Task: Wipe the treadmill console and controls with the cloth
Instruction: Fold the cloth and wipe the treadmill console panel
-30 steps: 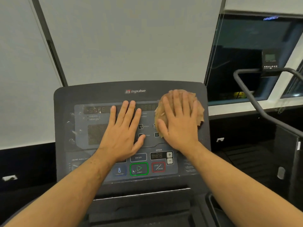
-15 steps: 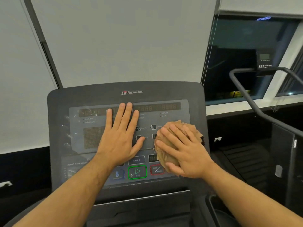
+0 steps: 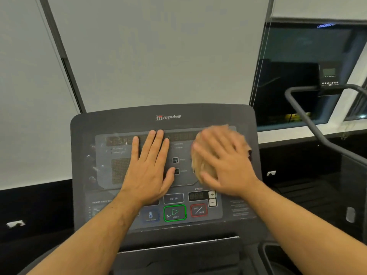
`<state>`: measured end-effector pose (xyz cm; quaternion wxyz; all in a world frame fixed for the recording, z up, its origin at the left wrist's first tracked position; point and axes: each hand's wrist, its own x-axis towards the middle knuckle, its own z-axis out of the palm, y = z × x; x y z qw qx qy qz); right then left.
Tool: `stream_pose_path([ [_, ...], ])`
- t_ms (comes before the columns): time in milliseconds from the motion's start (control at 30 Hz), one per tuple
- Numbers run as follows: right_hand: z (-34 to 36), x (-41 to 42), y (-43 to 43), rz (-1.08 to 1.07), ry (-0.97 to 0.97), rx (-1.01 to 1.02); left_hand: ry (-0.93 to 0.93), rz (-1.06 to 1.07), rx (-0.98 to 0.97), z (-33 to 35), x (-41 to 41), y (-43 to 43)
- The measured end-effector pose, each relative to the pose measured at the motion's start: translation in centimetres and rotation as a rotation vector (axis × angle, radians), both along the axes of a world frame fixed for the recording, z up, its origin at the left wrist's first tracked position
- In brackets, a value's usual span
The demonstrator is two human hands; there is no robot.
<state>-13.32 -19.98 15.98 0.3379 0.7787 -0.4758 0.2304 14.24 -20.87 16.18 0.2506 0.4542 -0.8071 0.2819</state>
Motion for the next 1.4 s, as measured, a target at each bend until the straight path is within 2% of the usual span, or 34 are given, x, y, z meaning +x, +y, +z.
stream_pose_path([
  [67,2.7,2.8,-1.9,-0.145,-0.241,-0.019,-0.014,0.025,0.009,-0.2,0.5,0.1],
  [100,3.6,4.8,-2.5,-0.169,-0.279,0.005,-0.023,0.031,0.01,-0.3,0.6,0.1],
  [200,2.2,7.8,-1.8,-0.042,-0.093,0.035,-0.026,0.023,0.013,-0.4,1.0,0.0],
  [300,-2.0,3.8,1.6,0.096,0.142,0.056,-0.072,-0.003,0.002,-0.2,1.3,0.2],
  [367,-2.8,1.1,2.0,0.081,0.186,0.03,-0.133,-0.042,-0.004,-0.5,1.5,0.7],
  [400,-2.2,0.9,1.5,0.021,0.102,0.014,-0.163,-0.05,-0.002,-0.7,1.6,0.9],
  [467,-0.6,2.8,0.6,-0.145,-0.185,0.015,-0.186,-0.044,0.006,-1.2,1.4,1.1],
  [500,-0.5,4.2,0.6,-0.179,-0.255,0.032,-0.184,-0.034,0.01,-1.4,1.3,1.2],
  [533,-1.1,5.3,1.1,-0.151,-0.23,0.044,-0.178,-0.026,0.015,-1.5,1.2,1.2],
  [600,-4.4,4.5,3.1,0.008,0.01,0.094,-0.168,-0.029,0.022,-1.8,1.1,1.2],
  [667,-6.7,0.1,5.0,0.102,0.242,0.114,-0.161,-0.03,0.022,-1.9,1.3,1.2],
  [700,-6.9,-2.2,5.2,0.079,0.284,0.108,-0.153,-0.029,0.02,-2.0,1.4,1.2],
  [800,-6.7,-5.0,5.0,-0.11,0.105,0.104,-0.138,-0.031,0.024,-2.1,1.8,1.5],
  [867,-7.3,-4.1,5.1,-0.141,0.029,0.095,-0.126,-0.039,0.028,-2.2,2.1,1.5],
  [967,-8.4,-5.0,5.7,0.001,0.165,0.129,-0.117,-0.049,0.025,-2.2,2.4,1.5],
  [1067,-7.9,-7.6,5.7,0.029,0.285,0.111,-0.114,-0.058,0.034,-2.1,2.6,1.5],
  [1167,-8.4,-5.6,5.9,-0.008,0.189,0.093,-0.112,-0.054,0.035,-2.1,2.6,1.6],
  [1300,-8.7,1.6,5.3,0.088,0.151,0.103,-0.108,-0.047,0.034,-2.2,2.1,1.5],
  [1400,-7.9,0.8,4.8,0.156,0.165,0.102,-0.104,-0.051,0.046,-2.1,2.1,1.4],
])
